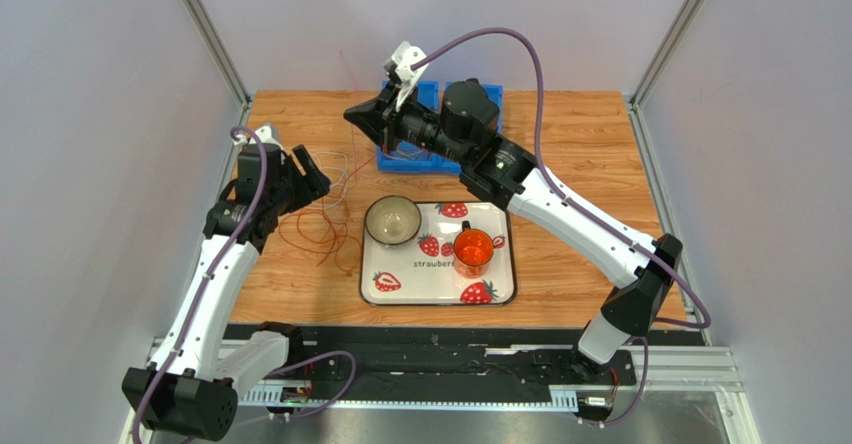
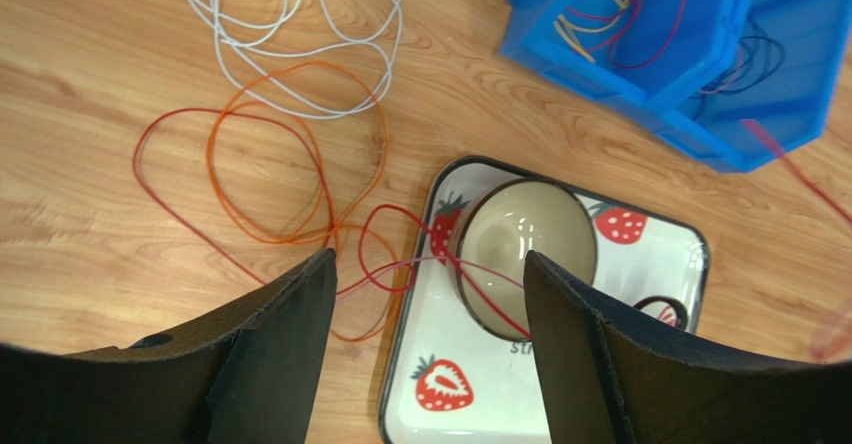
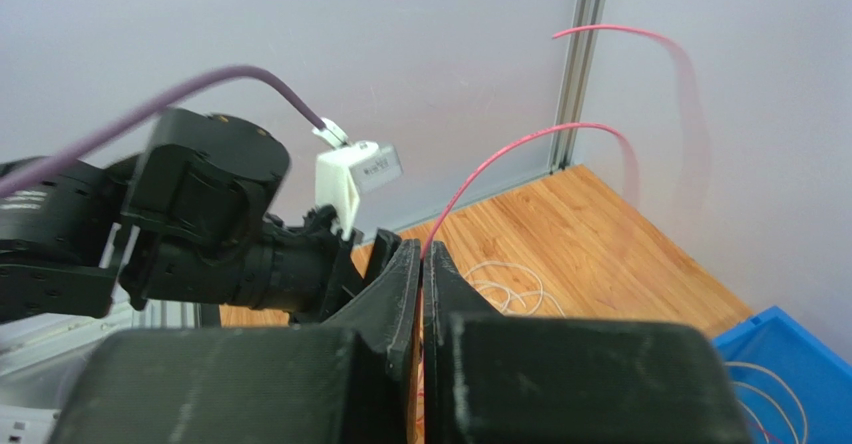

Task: Untangle the cables
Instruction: Pick up the cable from the cable, then place the cable in the bin.

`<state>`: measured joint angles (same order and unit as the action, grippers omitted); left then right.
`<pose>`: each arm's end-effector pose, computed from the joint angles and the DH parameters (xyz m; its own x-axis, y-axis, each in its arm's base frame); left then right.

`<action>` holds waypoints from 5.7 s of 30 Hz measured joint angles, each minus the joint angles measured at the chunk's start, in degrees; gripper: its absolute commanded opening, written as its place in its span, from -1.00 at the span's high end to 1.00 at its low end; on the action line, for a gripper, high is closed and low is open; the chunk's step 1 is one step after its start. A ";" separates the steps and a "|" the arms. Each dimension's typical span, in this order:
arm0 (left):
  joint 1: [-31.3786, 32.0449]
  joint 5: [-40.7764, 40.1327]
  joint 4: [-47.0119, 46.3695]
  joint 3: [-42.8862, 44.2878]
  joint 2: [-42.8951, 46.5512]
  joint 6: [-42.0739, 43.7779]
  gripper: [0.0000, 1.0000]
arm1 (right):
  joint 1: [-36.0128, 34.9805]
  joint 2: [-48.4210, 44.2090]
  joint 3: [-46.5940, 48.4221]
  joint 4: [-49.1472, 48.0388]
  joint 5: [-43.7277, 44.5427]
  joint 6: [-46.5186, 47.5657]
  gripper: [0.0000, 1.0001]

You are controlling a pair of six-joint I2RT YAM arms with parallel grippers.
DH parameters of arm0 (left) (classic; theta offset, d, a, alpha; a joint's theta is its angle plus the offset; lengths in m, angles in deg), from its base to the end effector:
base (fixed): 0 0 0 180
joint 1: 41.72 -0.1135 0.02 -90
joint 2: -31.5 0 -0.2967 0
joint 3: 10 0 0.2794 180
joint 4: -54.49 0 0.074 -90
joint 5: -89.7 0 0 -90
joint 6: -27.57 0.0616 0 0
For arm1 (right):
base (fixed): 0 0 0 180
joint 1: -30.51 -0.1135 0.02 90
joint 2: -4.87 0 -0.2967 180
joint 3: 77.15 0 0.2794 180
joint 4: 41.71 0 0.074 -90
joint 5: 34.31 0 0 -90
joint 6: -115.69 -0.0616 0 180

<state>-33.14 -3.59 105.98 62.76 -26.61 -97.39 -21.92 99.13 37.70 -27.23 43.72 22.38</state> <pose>0.2398 -0.0326 0.3548 -0.5452 -0.4963 -0.6756 -0.2549 0.8659 -0.4304 0.2564 0.3542 0.5219 0.0128 0.1092 -0.9939 -0.9034 0.4274 0.0354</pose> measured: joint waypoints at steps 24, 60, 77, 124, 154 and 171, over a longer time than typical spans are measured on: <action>0.00 3.37 -12.26 -12.79 4.96 -3.17 -0.34 | 0.13 0.28 -0.55 4.50 0.55 1.92 1.00; -12.57 -10.91 -10.12 -14.03 -4.17 -9.20 1.00 | 8.09 -2.16 12.57 9.66 7.96 13.33 1.00; -14.99 0.76 -4.15 -7.13 -0.33 -7.58 -0.86 | 13.16 -1.73 14.95 9.46 7.85 13.22 1.00; -15.04 9.25 9.79 -5.70 19.34 11.34 -0.65 | 29.92 16.35 17.70 7.76 5.86 12.13 1.00; -15.04 10.10 9.77 -6.01 19.04 11.34 -0.57 | 34.42 25.88 9.05 1.86 -1.60 -6.23 1.00; -15.04 10.32 9.73 -6.23 20.11 11.34 -0.57 | 34.34 26.34 0.37 6.01 1.97 -14.88 0.01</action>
<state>-48.18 6.72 115.71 56.53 -6.50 -86.05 12.42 125.47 38.07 -21.22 45.69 7.49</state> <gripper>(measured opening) 0.785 0.306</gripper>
